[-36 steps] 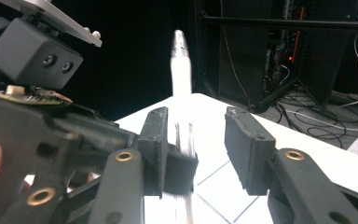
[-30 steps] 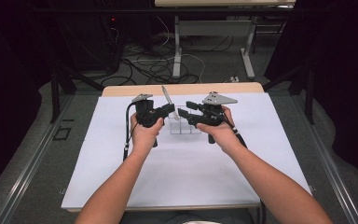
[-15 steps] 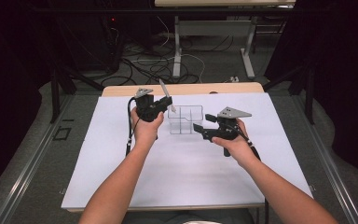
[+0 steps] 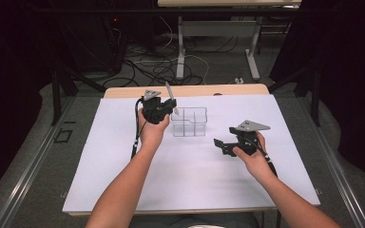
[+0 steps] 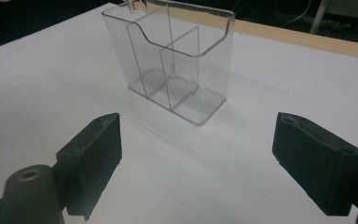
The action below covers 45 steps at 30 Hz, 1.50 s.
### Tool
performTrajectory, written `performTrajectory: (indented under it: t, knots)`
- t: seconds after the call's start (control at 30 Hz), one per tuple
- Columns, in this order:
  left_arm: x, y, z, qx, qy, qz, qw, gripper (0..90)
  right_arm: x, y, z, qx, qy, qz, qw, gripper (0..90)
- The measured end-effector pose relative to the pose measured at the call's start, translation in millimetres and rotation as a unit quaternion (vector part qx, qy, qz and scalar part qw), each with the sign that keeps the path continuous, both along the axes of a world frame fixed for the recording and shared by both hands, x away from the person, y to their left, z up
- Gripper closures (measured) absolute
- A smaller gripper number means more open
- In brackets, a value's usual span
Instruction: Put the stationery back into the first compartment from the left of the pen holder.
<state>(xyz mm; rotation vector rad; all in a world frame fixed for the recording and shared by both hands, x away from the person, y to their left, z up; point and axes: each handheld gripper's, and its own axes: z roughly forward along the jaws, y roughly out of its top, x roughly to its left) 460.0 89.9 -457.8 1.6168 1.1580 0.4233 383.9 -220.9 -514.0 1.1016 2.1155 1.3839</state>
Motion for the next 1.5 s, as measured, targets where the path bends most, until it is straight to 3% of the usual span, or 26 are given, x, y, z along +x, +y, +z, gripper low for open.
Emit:
performTrajectory:
  t: [0.1, 0.37, 0.53, 1.07, 1.2, 1.43, 1.5]
  knots:
    - [0.9, -2.7, -2.4, 0.018, -0.001, -0.001, 0.9998, 79.6, -2.1, -5.7, -3.2, -0.004, 0.005, -0.002, 1.0, 15.1]
    - [0.9, -8.9, -9.4, 0.036, 0.009, -0.006, 0.9993, 79.6, -2.5, -20.1, -11.9, -0.001, 0.011, -0.026, 0.9996, 15.1]
    - [0.7, -11.6, -15.6, 0.053, 0.028, -0.015, 0.9981, 79.6, -1.7, -27.4, -12.6, 0.012, 0.02, -0.037, 0.999, 15.1]
    - [-0.7, -14.4, -18.2, 0.072, 0.042, -0.019, 0.9964, 79.2, -2.3, -34.5, -15.1, 0.022, 0.031, -0.046, 0.9982, 15.1]
    - [-2.9, -12.1, -15.7, 0.068, 0.043, -0.022, 0.9965, 77.6, -1.8, -35.0, -15.8, 0.019, 0.028, -0.046, 0.9983, 15.1]
    - [-13.9, -2.1, -6.2, 0.041, 0.032, -0.024, 0.9984, 66.3, -2.2, -35.9, -15.9, 0.018, 0.033, -0.051, 0.998, 15.1]
    - [-17.4, 2.3, -4.4, 0.044, 0.026, -0.024, 0.9984, 60.5, -2.4, -36.1, -15.7, 0.019, 0.032, -0.05, 0.9981, 15.1]
